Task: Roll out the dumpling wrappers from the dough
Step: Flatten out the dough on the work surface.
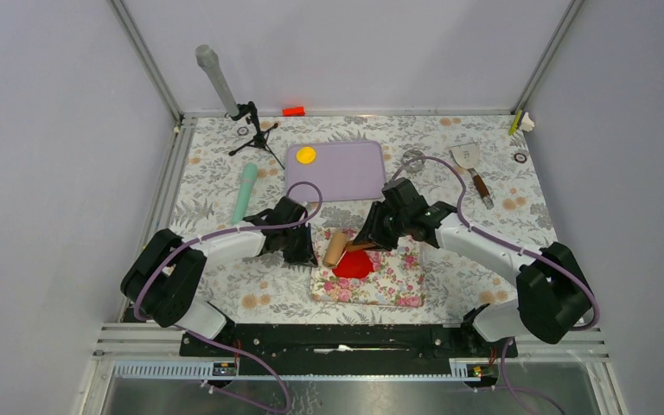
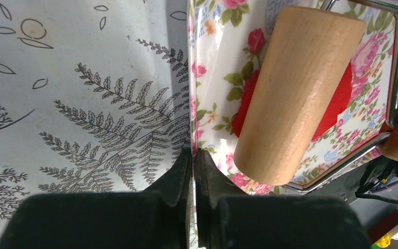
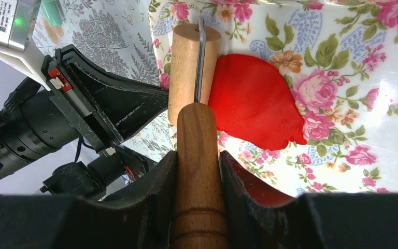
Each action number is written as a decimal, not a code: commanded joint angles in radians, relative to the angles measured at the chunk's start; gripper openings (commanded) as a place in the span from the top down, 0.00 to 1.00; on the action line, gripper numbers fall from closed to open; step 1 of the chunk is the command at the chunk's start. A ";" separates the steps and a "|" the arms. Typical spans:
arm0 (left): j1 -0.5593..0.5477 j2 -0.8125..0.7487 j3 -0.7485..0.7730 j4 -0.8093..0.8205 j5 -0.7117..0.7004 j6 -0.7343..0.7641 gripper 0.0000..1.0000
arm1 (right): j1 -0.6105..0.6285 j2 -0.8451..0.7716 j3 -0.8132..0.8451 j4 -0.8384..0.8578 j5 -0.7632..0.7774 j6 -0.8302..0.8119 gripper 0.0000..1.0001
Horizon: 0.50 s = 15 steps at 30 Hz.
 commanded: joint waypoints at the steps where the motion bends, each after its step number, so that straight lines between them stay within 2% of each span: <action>1: -0.001 0.002 0.044 0.016 0.024 0.012 1.00 | 0.006 0.037 -0.051 -0.252 0.123 -0.079 1.00; 9: 0.005 0.003 0.051 0.009 0.016 0.013 1.00 | -0.001 -0.073 -0.126 -0.387 0.123 -0.109 1.00; 15: 0.009 0.001 0.045 0.011 0.018 0.012 1.00 | -0.005 -0.045 -0.066 -0.406 0.101 -0.130 1.00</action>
